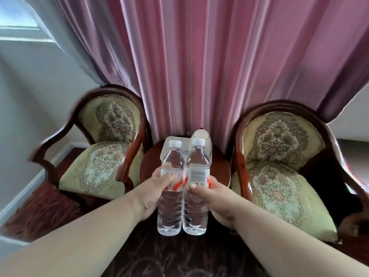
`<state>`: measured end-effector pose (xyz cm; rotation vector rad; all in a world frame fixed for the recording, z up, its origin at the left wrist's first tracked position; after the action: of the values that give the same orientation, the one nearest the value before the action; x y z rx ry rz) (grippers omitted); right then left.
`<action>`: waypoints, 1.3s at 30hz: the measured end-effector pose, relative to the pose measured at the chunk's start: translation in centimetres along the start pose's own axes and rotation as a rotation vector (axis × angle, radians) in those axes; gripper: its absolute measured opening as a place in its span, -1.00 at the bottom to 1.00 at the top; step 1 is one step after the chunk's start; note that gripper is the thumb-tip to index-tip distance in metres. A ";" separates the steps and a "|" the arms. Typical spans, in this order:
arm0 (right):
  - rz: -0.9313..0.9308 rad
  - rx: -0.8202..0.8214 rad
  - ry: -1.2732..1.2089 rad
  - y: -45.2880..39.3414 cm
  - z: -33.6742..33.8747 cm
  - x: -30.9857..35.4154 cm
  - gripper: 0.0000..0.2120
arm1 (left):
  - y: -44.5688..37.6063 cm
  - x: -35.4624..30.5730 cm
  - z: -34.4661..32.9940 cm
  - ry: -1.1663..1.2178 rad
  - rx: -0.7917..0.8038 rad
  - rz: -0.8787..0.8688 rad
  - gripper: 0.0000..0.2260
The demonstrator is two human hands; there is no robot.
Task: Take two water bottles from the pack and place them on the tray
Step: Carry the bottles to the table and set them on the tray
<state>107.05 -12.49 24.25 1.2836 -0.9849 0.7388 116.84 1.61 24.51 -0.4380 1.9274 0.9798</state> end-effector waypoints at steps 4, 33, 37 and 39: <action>0.007 0.003 0.044 -7.5 0.3 2.4 -0.59 | -6.9 -2.5 3.5 -0.023 0.017 0.002 -0.38; 0.033 -0.265 0.800 -58.3 13.4 0.4 -0.46 | -60.5 -3.1 20.1 -0.548 0.131 -0.114 -0.25; -0.039 -0.304 0.792 -59.8 13.0 -1.4 -0.21 | -61.6 -2.0 22.1 -0.587 0.061 -0.102 -0.19; -0.051 -0.289 0.715 -60.3 12.4 -2.3 -0.22 | -61.8 -1.8 23.0 -0.635 0.041 -0.107 -0.19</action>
<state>157.38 -34.32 -3.65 0.6998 -0.4473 0.8902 169.92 -19.14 -8.76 -0.1702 1.3338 0.8745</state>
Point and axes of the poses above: each hand's wrist, its own y-axis away from the middle knuckle, its own z-axis out of the back of the hand, x = y × z, the point moved 6 cm from there along -y, towards the middle knuckle, and after that the axes turned 8 degrees about y, right-handed, at the moved point
